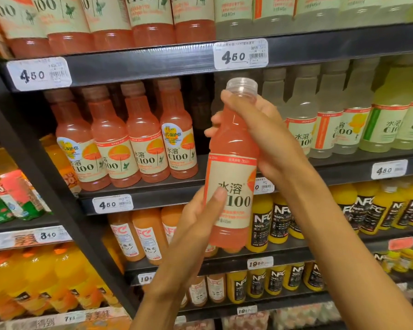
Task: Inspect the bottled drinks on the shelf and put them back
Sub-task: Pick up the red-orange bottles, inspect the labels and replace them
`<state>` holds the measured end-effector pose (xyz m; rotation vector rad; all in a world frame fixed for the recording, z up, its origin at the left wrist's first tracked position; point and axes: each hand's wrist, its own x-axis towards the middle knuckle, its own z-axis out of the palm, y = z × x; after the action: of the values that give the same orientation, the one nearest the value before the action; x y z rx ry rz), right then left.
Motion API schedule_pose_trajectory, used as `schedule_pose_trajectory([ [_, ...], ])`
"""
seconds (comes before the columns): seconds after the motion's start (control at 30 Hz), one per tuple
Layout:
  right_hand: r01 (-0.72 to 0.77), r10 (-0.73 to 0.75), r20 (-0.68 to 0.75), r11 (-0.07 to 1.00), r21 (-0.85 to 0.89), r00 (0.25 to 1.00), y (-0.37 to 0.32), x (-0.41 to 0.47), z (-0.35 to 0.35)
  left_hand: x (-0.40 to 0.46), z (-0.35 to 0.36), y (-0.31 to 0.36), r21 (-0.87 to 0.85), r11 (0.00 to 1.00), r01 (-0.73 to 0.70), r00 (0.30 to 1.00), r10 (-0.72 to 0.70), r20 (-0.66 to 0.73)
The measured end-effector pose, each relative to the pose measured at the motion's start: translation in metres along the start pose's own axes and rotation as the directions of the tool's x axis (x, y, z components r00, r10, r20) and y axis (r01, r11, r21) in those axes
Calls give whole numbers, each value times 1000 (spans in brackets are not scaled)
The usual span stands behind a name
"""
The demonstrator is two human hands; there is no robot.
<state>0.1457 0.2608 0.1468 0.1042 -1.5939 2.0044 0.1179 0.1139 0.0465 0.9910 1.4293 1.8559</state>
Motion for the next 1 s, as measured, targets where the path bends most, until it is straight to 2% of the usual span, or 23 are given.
schedule_pose_trajectory([
  [0.1,-37,36,34,999,17,999,1,4,-4,2,5,-3,-113,993,23,1000,-23,6],
  [0.2,-65,55,100,993,100,994,9,4,-11,3,6,-2,-351,933,80,991,-36,132],
  [0.27,-95,70,159,984,150,985,18,3,-14,4,6,-6,-382,917,115,984,-52,171],
  [0.37,-82,48,201,983,166,979,21,6,-20,9,4,-16,-267,959,91,993,-67,100],
  [0.47,4,-13,196,999,45,981,20,12,-22,17,-5,-15,-63,997,45,999,-47,-28],
  [0.6,44,-32,155,996,-72,987,18,27,-18,36,-14,-11,123,991,-57,996,64,-57],
  [0.8,-22,-23,-125,939,-344,992,24,55,-10,64,-18,-12,206,965,-160,968,194,-157],
  [0.9,44,-108,-133,908,-416,985,26,62,-4,74,-16,-14,222,955,-195,942,245,-227],
  [1.0,101,-178,-130,885,-455,975,22,67,-1,86,-8,-19,338,919,-204,891,317,-325],
])
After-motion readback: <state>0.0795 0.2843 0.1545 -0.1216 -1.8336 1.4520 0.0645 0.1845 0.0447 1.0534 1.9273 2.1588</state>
